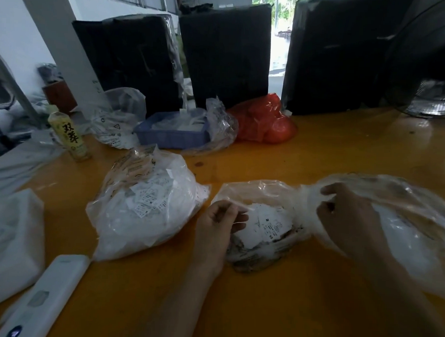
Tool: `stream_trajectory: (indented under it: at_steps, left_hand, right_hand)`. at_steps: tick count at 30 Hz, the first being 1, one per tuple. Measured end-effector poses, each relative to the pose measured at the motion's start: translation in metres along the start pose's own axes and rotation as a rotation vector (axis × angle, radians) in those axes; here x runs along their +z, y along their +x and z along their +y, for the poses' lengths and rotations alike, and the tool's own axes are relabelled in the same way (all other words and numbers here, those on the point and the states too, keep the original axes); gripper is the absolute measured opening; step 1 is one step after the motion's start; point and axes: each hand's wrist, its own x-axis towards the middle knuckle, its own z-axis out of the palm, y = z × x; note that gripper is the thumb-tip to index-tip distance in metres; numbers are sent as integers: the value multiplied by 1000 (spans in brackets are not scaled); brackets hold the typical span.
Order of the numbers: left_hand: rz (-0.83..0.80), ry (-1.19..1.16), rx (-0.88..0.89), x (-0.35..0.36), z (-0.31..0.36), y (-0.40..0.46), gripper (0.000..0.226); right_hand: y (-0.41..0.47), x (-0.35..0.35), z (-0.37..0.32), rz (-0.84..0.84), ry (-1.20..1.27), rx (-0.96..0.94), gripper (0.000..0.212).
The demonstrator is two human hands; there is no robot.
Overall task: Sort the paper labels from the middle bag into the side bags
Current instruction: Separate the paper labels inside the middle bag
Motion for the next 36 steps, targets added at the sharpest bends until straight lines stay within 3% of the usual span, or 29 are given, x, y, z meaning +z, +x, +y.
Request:
stream_trajectory:
  at_steps: [4, 10, 15, 19, 25, 29, 32, 34, 36]
  left_hand:
    - [-9, -23, -4, 1, 1, -1, 10]
    - [2, -48, -19, 3, 5, 0, 18]
    - [-45, -65, -16, 2, 8, -2, 23]
    - [-43, -45, -15, 1, 11, -4, 30]
    - [-24, -33, -41, 1, 11, -4, 19]
    - [-22, -46, -55, 0, 9, -2, 19]
    - [-18, -128, -78, 0, 7, -1, 25]
    - [-23, -202, -80, -1, 6, -1, 38]
    - [-26, -215, -69, -2, 5, 0, 45]
  right_hand:
    - [14, -16, 24, 68, -163, 169, 46]
    - [15, -29, 29, 62, -367, 280, 34]
    - [10, -30, 20, 86, -427, 177, 29]
    - [5, -29, 11, 77, -480, 126, 42]
    - [7, -20, 13, 38, -429, 147, 51]
    - [4, -5, 0, 91, -267, -121, 37]
    - [-1, 12, -18, -103, -138, -332, 23]
    - [-6, 25, -22, -293, -149, -400, 28]
    - [-10, 34, -23, -371, -220, -376, 40]
